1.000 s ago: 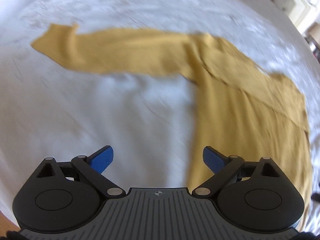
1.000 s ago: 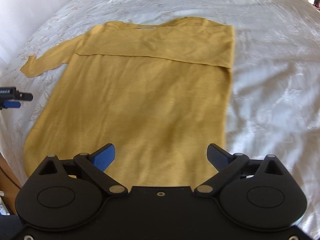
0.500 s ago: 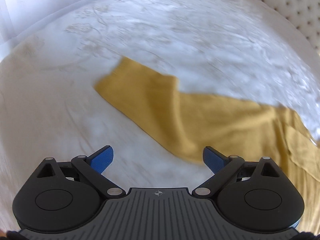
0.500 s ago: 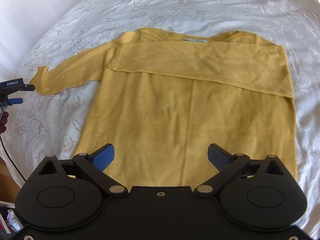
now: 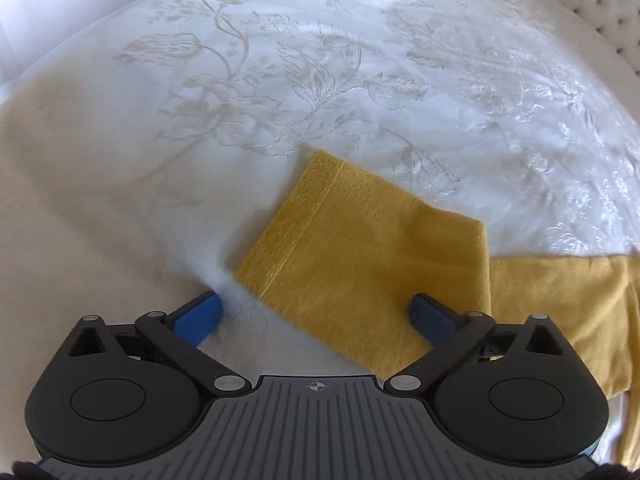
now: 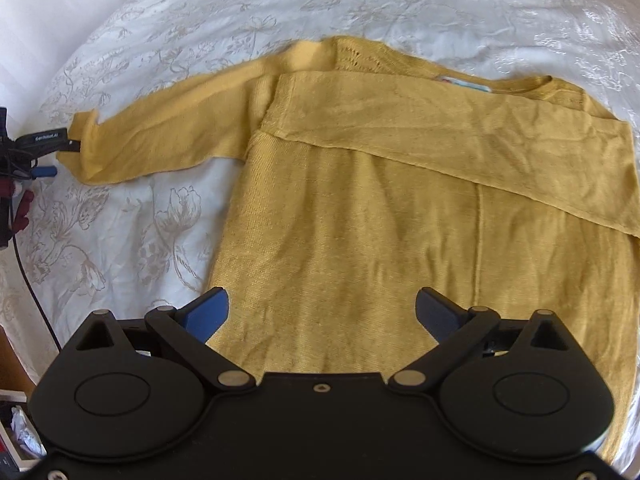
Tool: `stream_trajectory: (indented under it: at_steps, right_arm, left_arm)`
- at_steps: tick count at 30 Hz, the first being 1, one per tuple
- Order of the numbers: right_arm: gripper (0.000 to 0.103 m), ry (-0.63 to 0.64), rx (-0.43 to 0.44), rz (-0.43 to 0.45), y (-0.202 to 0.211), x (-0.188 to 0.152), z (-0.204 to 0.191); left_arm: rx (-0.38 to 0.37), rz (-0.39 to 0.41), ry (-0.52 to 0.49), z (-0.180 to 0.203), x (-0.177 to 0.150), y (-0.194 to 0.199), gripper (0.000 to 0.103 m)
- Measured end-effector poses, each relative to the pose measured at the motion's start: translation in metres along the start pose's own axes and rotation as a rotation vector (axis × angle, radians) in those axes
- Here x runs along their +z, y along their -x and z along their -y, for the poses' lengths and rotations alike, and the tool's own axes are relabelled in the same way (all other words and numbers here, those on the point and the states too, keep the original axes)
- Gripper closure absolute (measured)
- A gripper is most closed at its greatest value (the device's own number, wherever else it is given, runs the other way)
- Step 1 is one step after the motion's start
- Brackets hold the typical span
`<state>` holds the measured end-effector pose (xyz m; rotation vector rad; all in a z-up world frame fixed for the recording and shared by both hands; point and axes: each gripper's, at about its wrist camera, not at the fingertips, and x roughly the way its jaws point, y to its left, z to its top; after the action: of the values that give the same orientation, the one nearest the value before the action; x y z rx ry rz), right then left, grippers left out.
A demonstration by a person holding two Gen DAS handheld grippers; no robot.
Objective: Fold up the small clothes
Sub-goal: 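Close the left gripper on the cuff of the other sleeve, then carry the sleeve across the sweater body with the left gripper and release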
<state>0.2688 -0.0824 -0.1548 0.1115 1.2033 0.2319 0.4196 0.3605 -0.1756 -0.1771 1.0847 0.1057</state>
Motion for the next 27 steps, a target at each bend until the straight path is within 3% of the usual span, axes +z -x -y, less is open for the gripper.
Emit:
stream_trajectory:
  at_steps: [10,11,12,13,15,18,21,27]
  right_arm:
    - [0.003,0.038,-0.005,-0.091,-0.026,0.01,-0.013]
    - [0.003,0.039,-0.002,-0.094,-0.027,0.011,-0.014]
    - [0.003,0.039,0.001,-0.095,-0.028,0.012,-0.015]
    - [0.003,0.04,0.004,-0.096,-0.029,0.013,-0.016]
    - [0.003,0.042,0.009,-0.096,-0.029,0.014,-0.017]
    - [0.003,0.045,0.015,-0.09,-0.028,0.014,-0.017]
    - [0.003,0.042,0.018,-0.071,-0.022,0.013,-0.015]
    - [0.003,0.003,0.039,-0.043,-0.01,0.002,-0.001]
  left_arm:
    - [-0.003,0.07,0.001,0.0,-0.008,-0.004,0.002]
    - [0.007,0.073,-0.007,0.0,-0.008,-0.003,0.014]
    - [0.024,0.089,-0.015,0.001,-0.008,0.0,0.036]
    - [0.028,0.104,-0.02,0.001,-0.008,0.003,0.05]
    - [0.003,0.104,0.004,-0.002,-0.007,0.008,0.086]
    - [-0.013,0.113,0.046,-0.002,-0.004,0.018,0.093]
    - [-0.034,0.152,0.078,0.004,-0.002,0.037,0.093]
    - [-0.168,0.282,0.068,0.034,0.006,0.095,0.093]
